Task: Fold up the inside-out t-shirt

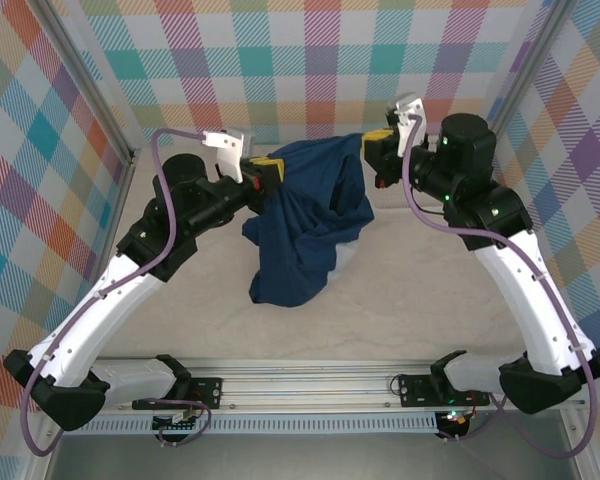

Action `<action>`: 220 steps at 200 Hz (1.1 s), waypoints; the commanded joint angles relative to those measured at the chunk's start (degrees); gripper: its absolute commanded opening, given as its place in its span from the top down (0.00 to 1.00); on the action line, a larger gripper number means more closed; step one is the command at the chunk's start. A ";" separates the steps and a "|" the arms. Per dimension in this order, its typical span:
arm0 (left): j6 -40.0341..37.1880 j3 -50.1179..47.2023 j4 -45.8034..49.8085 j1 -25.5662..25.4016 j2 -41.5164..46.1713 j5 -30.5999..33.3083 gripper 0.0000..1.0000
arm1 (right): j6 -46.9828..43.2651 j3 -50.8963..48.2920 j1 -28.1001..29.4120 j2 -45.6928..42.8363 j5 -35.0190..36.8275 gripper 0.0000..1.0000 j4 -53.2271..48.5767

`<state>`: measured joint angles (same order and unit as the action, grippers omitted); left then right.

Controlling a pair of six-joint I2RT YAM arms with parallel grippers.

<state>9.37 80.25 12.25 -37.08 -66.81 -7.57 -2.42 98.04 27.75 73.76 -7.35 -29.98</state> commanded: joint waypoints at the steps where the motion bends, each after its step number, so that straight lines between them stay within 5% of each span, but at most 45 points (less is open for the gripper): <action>1: 0.32 -1.61 -5.26 -0.27 3.03 1.10 1.00 | -0.55 2.83 -0.25 4.23 -3.11 1.00 -4.71; 78: 10.00 -17.51 13.16 0.82 3.64 20.26 1.00 | 11.04 -14.19 1.09 14.35 -11.26 0.98 0.11; 105: 13.98 -25.28 15.88 4.80 3.41 21.38 1.00 | 13.43 -19.07 3.51 17.82 -14.63 1.00 4.46; 136: 14.82 -32.41 12.55 7.46 3.42 16.96 0.96 | 13.74 -20.61 3.90 19.80 -17.40 1.00 5.65; 180: 11.76 -32.98 9.38 7.46 5.02 8.46 0.65 | 10.20 -21.51 3.89 19.21 -19.55 1.00 4.47; 220: 7.34 -32.70 7.54 7.38 5.36 -0.81 0.49 | 9.54 -19.72 3.81 19.57 -20.10 1.00 3.15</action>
<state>20.14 46.76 22.90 -30.06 -62.81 -0.75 8.91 76.90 31.86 94.39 -25.21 -26.61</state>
